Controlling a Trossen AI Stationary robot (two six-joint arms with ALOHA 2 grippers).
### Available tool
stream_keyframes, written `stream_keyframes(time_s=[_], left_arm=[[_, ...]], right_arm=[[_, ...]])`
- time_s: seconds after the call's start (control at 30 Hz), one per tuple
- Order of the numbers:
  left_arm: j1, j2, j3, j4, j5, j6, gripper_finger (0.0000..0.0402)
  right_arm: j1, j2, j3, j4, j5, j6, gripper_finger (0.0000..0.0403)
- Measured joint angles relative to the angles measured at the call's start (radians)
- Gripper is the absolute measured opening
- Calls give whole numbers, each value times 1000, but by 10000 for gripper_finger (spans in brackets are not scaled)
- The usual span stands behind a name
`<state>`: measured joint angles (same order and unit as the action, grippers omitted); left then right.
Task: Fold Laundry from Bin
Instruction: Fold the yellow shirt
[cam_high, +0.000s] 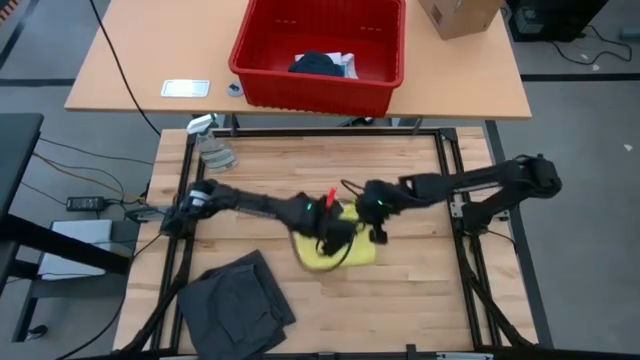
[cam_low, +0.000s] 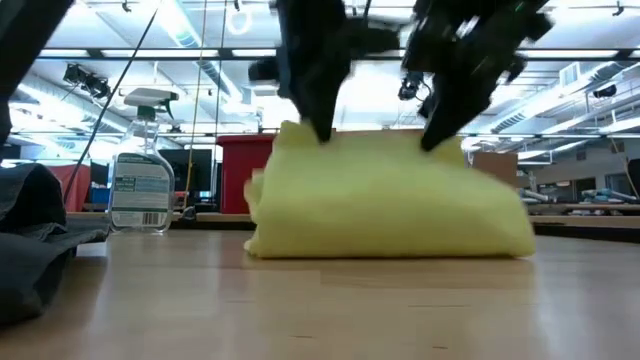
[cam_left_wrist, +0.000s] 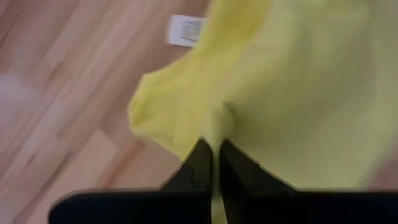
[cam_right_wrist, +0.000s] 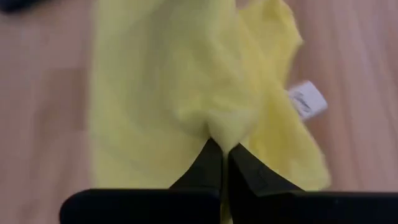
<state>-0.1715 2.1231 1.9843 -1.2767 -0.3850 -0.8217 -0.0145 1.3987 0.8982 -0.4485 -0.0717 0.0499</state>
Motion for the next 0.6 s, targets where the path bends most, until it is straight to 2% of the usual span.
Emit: stream_keyframes(time_s=[0.1,0.27,0.4,0.47,0.6], left_arm=[[78,-3,-109,92,77,-1,14],[158,-1,-256,191,112,-17,33],[192,-7,-268,182,114,-40,63],[198,-28,-246,167,109,-39,78],[188,-104,-193,134,90,-21,106]], right_arm=[[-86,77,0,0,0,-5,25],[-173,140,-1,-16,-5,33,113],[-184,86,0,16,-8,72,158],[-171,42,0,65,-3,100,164],[-125,14,-27,299,-57,149,163]])
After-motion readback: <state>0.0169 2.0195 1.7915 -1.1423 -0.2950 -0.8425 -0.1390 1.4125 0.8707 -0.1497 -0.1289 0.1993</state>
